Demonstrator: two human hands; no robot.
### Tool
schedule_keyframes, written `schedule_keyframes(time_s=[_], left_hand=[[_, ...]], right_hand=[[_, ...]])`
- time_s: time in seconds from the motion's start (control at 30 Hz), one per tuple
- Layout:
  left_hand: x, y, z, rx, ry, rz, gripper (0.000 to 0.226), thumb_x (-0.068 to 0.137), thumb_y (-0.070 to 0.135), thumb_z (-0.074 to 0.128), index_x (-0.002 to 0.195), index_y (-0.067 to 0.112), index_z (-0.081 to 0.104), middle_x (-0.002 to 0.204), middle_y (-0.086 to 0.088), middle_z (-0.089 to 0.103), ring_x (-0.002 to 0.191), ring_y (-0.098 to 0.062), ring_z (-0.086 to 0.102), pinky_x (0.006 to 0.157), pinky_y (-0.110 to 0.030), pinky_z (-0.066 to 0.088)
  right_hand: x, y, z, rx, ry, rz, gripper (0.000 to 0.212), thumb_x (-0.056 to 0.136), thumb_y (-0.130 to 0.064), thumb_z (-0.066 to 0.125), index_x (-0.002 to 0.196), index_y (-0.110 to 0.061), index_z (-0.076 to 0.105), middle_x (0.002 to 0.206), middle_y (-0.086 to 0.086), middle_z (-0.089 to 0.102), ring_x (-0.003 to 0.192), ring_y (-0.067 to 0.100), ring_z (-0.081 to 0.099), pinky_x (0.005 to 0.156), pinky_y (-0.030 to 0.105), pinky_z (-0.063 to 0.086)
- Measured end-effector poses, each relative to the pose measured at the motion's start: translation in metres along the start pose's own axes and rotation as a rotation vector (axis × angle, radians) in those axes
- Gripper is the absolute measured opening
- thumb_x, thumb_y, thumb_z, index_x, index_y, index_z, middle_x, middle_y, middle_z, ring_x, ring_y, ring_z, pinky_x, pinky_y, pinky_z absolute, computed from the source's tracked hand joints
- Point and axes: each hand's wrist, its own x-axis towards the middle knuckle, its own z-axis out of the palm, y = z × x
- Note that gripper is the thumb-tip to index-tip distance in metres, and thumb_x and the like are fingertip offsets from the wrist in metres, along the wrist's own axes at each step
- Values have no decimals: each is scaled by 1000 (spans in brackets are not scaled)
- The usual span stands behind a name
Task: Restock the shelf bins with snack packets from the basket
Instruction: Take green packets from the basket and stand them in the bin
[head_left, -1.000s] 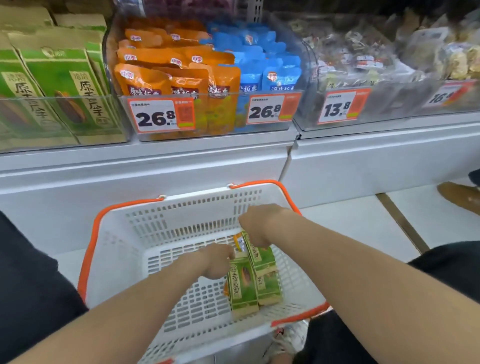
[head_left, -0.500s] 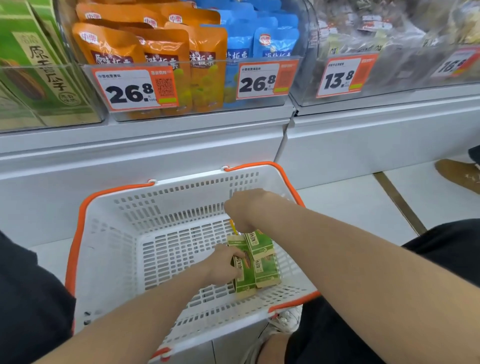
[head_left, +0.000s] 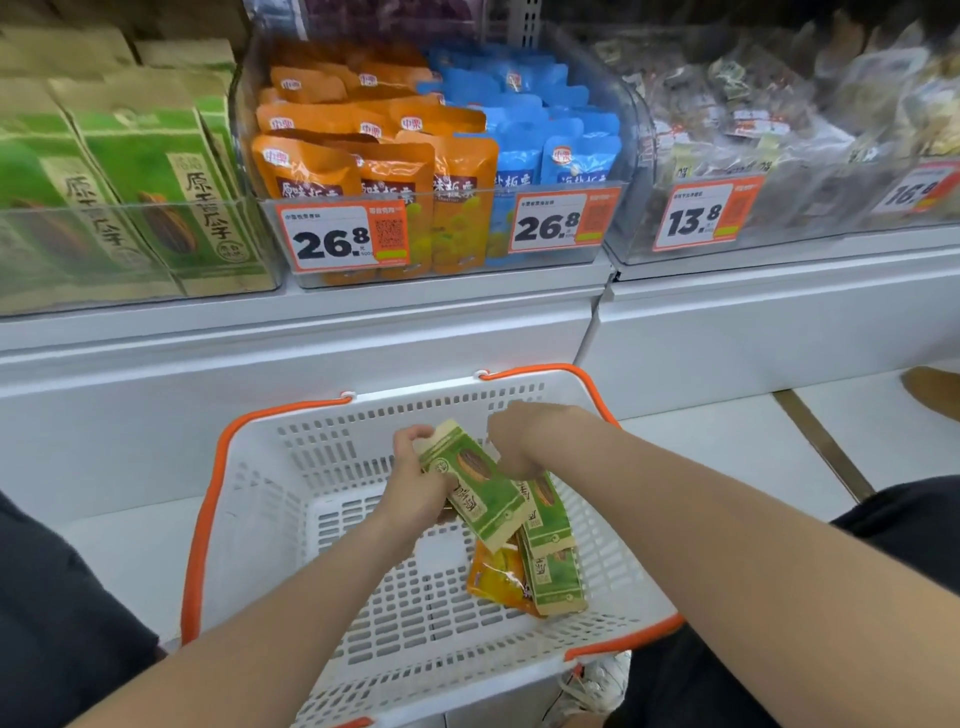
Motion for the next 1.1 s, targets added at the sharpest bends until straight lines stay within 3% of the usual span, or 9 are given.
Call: schedule_keyframes(time_s=[0.1, 0.2, 0.37, 0.5, 0.7, 0.83, 0.9, 0.97, 1.1], left_hand=[[-9, 19, -14, -263, 37, -39, 77, 99, -14, 48, 137, 50, 30, 116, -21, 71, 96, -45, 75, 79, -55, 64], [-17, 34, -27, -370, 41, -39, 52, 98, -12, 43, 135, 24, 46, 117, -23, 71, 96, -45, 75, 83, -56, 63], [-31, 50, -54, 152, 473, 236, 6, 96, 18, 60, 101, 16, 61, 106, -12, 66, 93, -26, 66, 88, -50, 57], [-37, 60, -80, 490, 665, 578, 41, 89, 16, 59, 127, 32, 56, 118, 4, 52, 109, -18, 47, 92, -41, 41], [-62, 103, -108, 459, 708, 853, 26, 84, 21, 38, 99, 25, 58, 97, 9, 61, 94, -17, 54, 87, -48, 44], [-80, 132, -128, 276, 771, 945, 16, 94, 17, 36, 95, 23, 51, 79, 4, 60, 75, -14, 55, 63, -32, 39], [-89, 148, -133, 262, 833, 997, 17, 105, 19, 33, 96, 24, 47, 76, 4, 57, 73, -11, 53, 60, -22, 33], [-93, 165, -141, 239, 889, 1050, 18, 111, 20, 32, 99, 21, 46, 79, 2, 56, 74, -16, 53, 62, -26, 33], [-99, 205, -172, 234, 973, 1088, 20, 110, 21, 32, 96, 15, 46, 85, -4, 56, 79, -24, 50, 69, -35, 30]], right_hand=[[-4, -2, -10, 143, 46, -5, 28, 100, -33, 62, 84, -12, 52, 89, 4, 61, 69, 18, 56, 63, 32, 48], [-7, -10, -21, 344, 102, -25, 26, 91, -33, 73, 96, -9, 63, 88, 8, 71, 71, 23, 70, 61, 38, 60], [-13, -27, -44, 440, 323, -72, 26, 77, -27, 85, 92, -9, 74, 85, 10, 74, 78, 23, 73, 69, 38, 63], [-22, -43, -64, 540, 450, -167, 15, 77, -25, 80, 77, -11, 72, 64, 5, 72, 57, 10, 67, 57, 35, 59], [-42, -89, -97, 713, 911, -346, 33, 89, -36, 71, 61, -22, 61, 56, -3, 58, 58, 15, 52, 56, 37, 43], [-59, -121, -122, 910, 1135, -502, 10, 95, -32, 72, 98, -27, 80, 78, -17, 72, 77, 2, 65, 69, 23, 47], [-66, -136, -137, 983, 1262, -517, 25, 93, -32, 75, 117, -26, 75, 98, -20, 74, 93, -2, 67, 82, 26, 53], [-71, -151, -154, 1005, 1346, -509, 48, 88, -34, 80, 132, -29, 62, 117, -19, 70, 105, 1, 66, 93, 32, 54], [-83, -179, -184, 941, 1338, -579, 78, 82, -27, 82, 142, -39, 34, 119, -18, 62, 99, 19, 67, 85, 44, 55]])
